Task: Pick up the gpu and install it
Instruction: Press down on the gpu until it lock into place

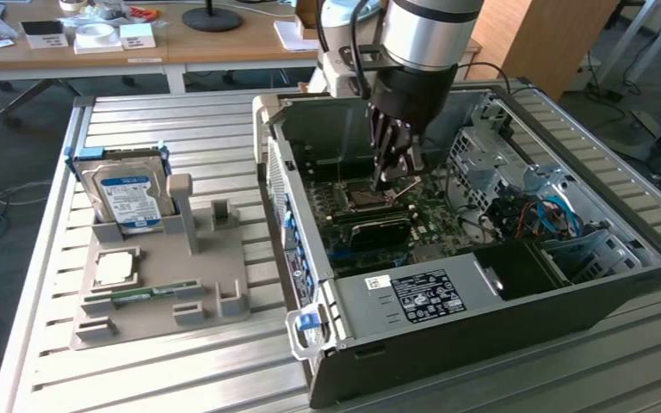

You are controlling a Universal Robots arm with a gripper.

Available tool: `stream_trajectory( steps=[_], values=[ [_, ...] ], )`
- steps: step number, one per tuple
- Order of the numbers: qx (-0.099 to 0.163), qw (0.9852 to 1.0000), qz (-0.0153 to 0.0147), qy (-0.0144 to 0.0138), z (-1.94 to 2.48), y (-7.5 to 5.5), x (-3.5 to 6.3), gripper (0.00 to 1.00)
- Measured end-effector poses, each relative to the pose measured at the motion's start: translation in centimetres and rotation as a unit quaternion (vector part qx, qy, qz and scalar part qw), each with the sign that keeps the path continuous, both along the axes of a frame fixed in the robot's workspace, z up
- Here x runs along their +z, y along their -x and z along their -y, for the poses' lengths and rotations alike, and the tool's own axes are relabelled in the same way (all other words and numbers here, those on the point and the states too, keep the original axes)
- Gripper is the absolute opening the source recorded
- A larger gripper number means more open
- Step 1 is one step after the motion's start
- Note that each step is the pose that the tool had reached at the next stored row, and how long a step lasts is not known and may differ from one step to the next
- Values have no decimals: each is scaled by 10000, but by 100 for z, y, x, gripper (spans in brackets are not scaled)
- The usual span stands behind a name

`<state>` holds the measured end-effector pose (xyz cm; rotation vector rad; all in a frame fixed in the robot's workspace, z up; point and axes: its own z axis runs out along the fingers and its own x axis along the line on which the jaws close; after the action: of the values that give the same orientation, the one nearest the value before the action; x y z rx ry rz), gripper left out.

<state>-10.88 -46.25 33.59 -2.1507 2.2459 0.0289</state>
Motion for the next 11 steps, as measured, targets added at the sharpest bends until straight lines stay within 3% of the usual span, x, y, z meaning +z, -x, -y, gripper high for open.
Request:
stream_trajectory(
  steps=[11],
  values=[
    [0,10000,0,0,0,0,-63,11]
  ],
)
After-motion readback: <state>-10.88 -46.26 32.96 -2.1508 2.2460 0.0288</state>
